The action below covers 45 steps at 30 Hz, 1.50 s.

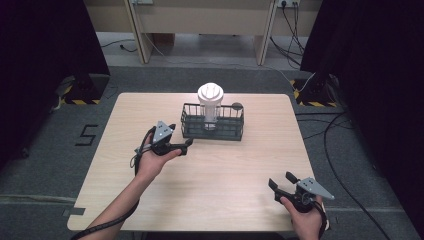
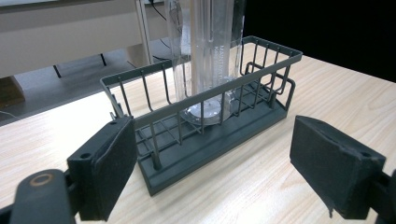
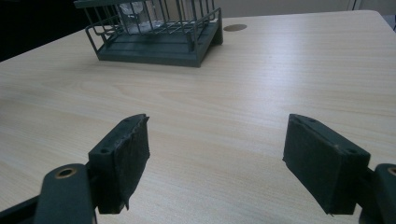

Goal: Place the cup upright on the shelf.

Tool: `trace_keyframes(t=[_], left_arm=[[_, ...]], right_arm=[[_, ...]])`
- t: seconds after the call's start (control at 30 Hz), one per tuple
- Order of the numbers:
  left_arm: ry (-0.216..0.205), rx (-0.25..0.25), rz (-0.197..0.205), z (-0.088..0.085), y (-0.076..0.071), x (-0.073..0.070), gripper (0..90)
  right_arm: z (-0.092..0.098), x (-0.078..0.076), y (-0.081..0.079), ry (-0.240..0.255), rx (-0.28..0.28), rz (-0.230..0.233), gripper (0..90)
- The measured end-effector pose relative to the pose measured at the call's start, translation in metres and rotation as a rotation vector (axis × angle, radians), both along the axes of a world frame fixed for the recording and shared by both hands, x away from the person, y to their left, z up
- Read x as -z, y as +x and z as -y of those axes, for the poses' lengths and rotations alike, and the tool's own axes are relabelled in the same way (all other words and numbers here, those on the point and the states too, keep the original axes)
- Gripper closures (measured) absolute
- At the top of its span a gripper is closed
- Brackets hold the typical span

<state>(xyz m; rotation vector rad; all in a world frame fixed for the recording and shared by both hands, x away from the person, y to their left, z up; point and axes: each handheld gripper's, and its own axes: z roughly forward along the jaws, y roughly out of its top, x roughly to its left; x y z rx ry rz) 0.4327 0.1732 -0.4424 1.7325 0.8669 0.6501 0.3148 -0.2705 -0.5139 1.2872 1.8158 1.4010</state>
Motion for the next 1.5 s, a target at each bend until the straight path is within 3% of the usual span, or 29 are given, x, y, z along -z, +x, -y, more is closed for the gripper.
trace_keyframes(t=[0.33, 0.97, 1.5], left_arm=[[-0.021, -0.017, 0.013, -0.013, -0.014, 0.001, 14.6], [-0.042, -0.054, -0.004, -0.046, -0.053, 0.018, 14.7], [-0.025, -0.15, -0.037, -0.1, -0.084, 0.046, 14.7]], right_arm=[[0.0, 0.0, 0.0, -0.008, 0.001, 0.006, 23.0], [0.001, 0.0, 0.0, 0.007, 0.003, -0.001, 23.0], [0.0, 0.0, -0.001, 0.008, 0.013, -0.006, 22.5]])
